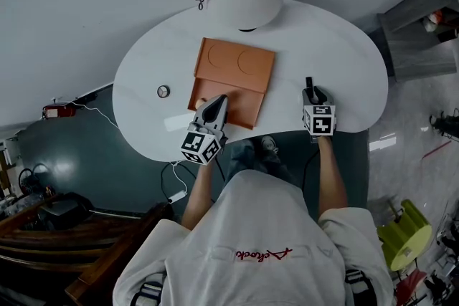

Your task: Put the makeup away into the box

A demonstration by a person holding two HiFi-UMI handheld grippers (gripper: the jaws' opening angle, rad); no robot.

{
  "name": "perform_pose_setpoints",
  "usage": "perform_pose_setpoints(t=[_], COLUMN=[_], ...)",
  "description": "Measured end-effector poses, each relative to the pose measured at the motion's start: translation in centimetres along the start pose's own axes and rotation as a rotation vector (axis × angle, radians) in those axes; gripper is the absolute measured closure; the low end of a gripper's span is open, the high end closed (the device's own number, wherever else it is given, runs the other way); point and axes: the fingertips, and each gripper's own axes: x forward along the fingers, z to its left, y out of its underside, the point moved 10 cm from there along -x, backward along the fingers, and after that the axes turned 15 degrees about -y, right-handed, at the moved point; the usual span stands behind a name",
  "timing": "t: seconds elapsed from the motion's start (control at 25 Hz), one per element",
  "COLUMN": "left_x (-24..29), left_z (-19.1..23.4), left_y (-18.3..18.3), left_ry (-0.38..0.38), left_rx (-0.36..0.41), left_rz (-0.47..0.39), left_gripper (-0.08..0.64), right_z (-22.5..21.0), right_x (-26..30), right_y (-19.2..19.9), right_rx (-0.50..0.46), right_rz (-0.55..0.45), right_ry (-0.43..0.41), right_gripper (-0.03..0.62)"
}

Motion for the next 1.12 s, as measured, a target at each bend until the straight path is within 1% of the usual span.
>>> perform_pose_setpoints(t=[0.08, 0.16, 0.28, 0.36, 0.48, 0.56, 0.72, 0.8, 1.0, 1.12], left_x=[0.0, 0.0, -0.1, -0.2, -0.5, -0.9, -1.7, -2.1, -3.2, -4.4], left_z=[0.2, 0.3, 0.2, 0.2, 0.2, 0.4, 0.4, 0.3, 0.0, 0.6], left_y=[0.1, 0.1, 0.2, 0.2, -0.1, -0.4, -1.3, -1.7, -1.8, -1.5], left_ry=[-0.005, -0.009, -0.011, -0.014, -0.022, -0.033, -0.048, -0.051, -0.067, -0.097], left_rx=[-0.003, -0.006, -0.012, -0.012, -0.006, -0.004, 0.0, 0.002, -0.005, -0.018], left_rz=[0.001, 0.001, 0.0, -0.004, -0.015, -0.026, -0.055, -0.07, -0.093, -0.103], left_gripper=[0.545, 0.545, 0.545, 0.545, 0.545, 0.545, 0.545, 0.545, 0.545, 0.545], right_z=[0.1, 0.1, 0.0, -0.1, 0.2, 0.7, 2.2, 2.9, 4.2, 6.1], right_x=[0.2, 0.4, 0.5, 0.5, 0.1, -0.4, -1.9, -2.5, -2.8, -2.5], right_y=[-0.1, -0.2, -0.3, -0.3, -0.6, -1.3, -3.9, -5.1, -6.9, -7.8], right_rx=[-0.028, -0.039, -0.02, -0.024, -0.045, -0.047, -0.059, -0.079, -0.125, -0.167], right_rz=[0.025, 0.034, 0.032, 0.025, -0.02, -0.068, -0.184, -0.223, -0.253, -0.271], right_ry=[0.014, 0.004, -0.015, -0.016, -0.014, -0.02, -0.034, -0.041, -0.075, -0.126], right_gripper=[0.482, 0.483, 0.485, 0.485, 0.485, 0.485, 0.485, 0.485, 0.485, 0.485])
